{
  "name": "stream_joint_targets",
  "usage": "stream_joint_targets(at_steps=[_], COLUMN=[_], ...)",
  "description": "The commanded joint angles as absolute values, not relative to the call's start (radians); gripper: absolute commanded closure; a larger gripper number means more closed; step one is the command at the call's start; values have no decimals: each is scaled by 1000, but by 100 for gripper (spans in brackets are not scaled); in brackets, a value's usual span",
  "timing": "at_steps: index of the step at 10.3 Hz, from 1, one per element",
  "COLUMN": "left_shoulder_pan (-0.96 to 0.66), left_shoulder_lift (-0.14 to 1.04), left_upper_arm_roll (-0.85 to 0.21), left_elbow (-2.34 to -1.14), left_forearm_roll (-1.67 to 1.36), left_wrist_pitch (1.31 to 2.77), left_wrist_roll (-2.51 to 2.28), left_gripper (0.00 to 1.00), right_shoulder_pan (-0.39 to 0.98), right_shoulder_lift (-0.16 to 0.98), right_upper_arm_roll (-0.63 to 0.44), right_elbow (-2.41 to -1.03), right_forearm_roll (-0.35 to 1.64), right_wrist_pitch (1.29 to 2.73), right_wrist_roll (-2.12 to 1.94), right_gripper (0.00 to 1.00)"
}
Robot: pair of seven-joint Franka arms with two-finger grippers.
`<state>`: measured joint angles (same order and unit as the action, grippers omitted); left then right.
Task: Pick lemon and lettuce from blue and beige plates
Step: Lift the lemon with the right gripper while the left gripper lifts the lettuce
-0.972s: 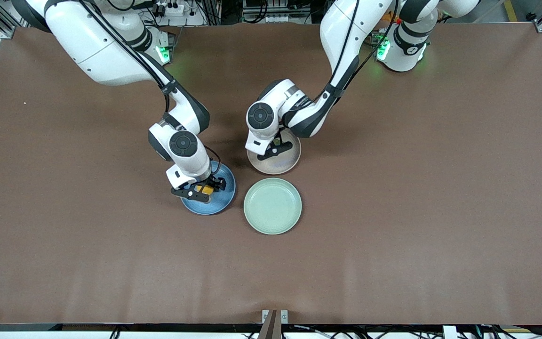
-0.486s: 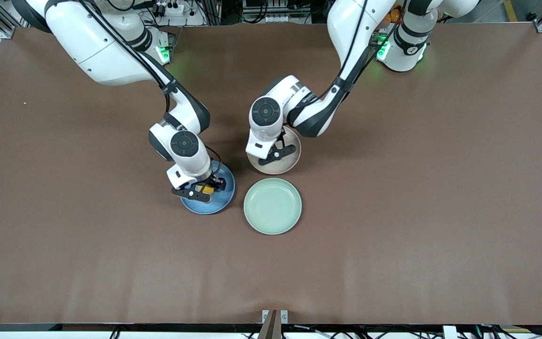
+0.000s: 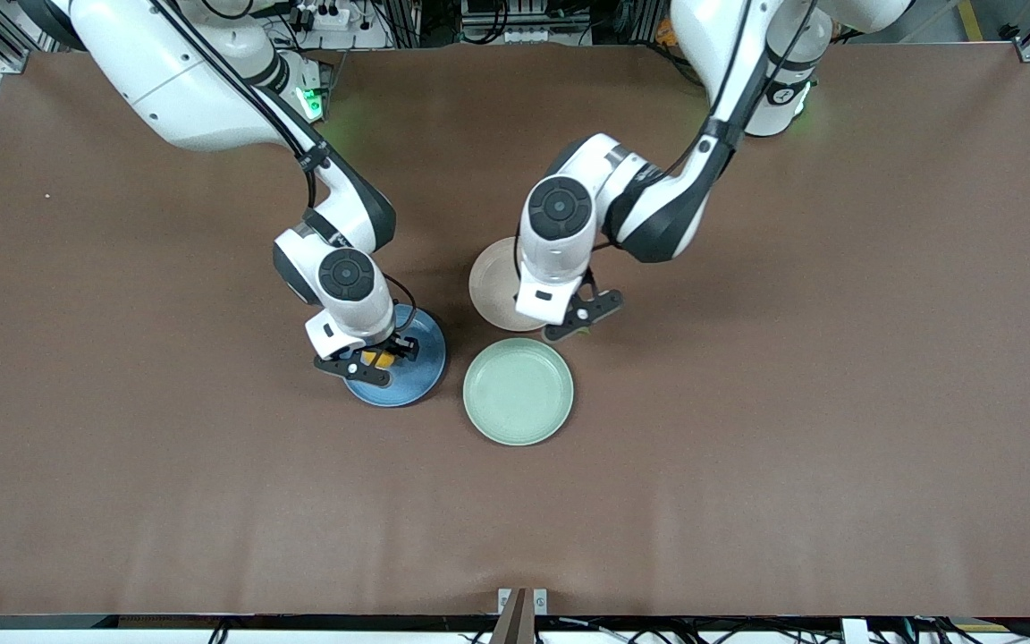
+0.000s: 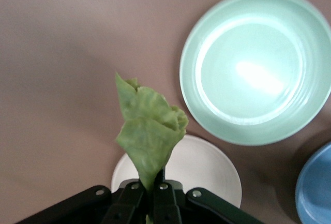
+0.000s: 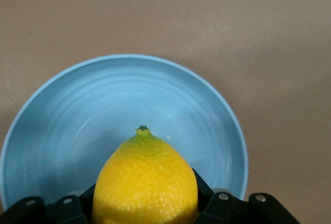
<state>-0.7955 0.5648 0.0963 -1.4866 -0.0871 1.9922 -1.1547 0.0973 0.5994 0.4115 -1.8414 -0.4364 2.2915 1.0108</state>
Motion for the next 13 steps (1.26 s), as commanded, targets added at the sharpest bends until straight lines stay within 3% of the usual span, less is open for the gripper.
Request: stream_joint_targets(at_steps=[1, 4, 9, 13], left_shoulder_pan=[-732, -638, -447, -299], left_shoulder_lift=[482, 443, 443, 495], left_upper_arm_roll=[97, 100, 95, 94], left_elbow=[-1506, -1506, -1509, -1506], left_forearm_roll=[-48, 26, 46, 40], left_wrist_pitch=[1938, 1885, 1861, 1876], left_wrist_roll=[-1062, -916, -581, -338], left_gripper=[100, 100, 100, 100], right_shoulder_pan=[43, -1, -24, -35], right_shoulder_lift=[491, 404, 321, 316], right_upper_arm_roll=[430, 384, 189, 74], right_elbow=[-1867, -1881, -1925, -2035], right_forearm_roll=[-316, -270, -171, -111], right_wrist_pitch=[2173, 2063, 2085, 2282], right_wrist_roll=[834, 666, 295, 66], right_gripper=[55, 55, 54, 54])
